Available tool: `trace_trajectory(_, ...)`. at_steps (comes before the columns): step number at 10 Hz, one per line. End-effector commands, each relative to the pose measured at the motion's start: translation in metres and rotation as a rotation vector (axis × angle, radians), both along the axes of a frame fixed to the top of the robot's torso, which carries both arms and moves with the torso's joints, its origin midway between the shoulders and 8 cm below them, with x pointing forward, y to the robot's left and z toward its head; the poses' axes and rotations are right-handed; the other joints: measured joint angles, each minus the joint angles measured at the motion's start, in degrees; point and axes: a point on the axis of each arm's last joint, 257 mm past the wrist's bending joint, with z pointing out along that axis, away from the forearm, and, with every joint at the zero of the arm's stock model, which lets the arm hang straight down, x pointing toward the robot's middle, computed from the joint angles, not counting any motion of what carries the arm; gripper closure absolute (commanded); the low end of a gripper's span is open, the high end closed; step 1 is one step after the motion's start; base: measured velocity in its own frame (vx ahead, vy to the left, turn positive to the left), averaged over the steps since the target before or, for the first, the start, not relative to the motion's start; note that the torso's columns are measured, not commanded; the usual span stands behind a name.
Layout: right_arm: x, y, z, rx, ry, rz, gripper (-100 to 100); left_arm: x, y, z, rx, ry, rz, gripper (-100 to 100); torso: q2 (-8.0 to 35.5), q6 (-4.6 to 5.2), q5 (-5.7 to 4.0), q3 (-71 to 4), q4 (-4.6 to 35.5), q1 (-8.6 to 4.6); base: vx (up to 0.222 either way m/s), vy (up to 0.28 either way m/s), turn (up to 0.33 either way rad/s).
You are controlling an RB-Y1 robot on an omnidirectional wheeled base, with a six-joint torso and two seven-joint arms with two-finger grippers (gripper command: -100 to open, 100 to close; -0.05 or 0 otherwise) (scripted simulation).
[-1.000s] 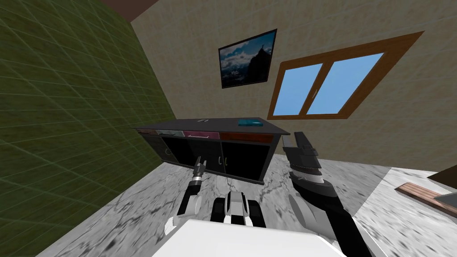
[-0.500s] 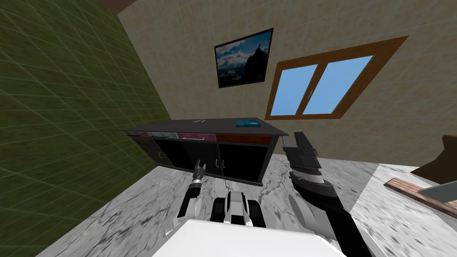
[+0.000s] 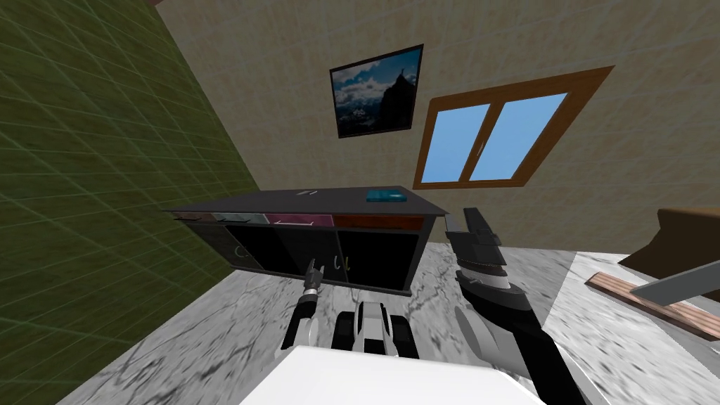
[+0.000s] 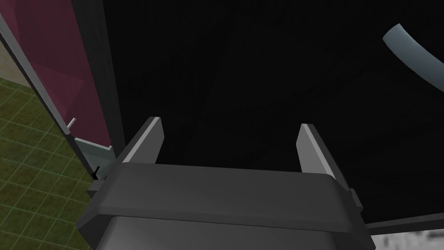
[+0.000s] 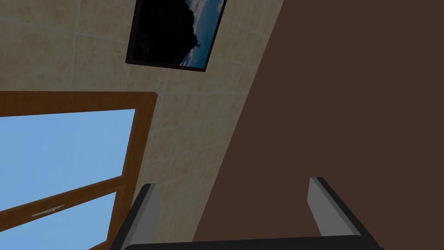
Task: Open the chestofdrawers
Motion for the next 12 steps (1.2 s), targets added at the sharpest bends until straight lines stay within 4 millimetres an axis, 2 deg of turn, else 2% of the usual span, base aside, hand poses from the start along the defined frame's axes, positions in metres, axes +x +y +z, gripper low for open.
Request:
trace_trajectory(1,0.0,0.0,0.0,0.0,0.0,0.0,0,-0.007,0.003,-0.021,-0.03,0.04,0.022,-100,0.05,0.02,0.01,0.04,0.02,0.0,0.057,-0.021,-0.039)
trace_trajectory(7,0.0,0.0,0.0,0.0,0.0,0.0,0,-0.026,0.01,-0.067,-0.098,0.125,0.074,-100,0.01,0.02,-0.01,0.02,0.01,-0.06,0.055,-0.021,-0.056)
trace_trajectory(12,0.0,0.0,0.0,0.0,0.0,0.0,0,-0.054,0.015,-0.114,-0.168,0.218,0.137,-100,0.05,0.02,0.0,0.04,0.02,-0.03,0.065,-0.022,-0.069)
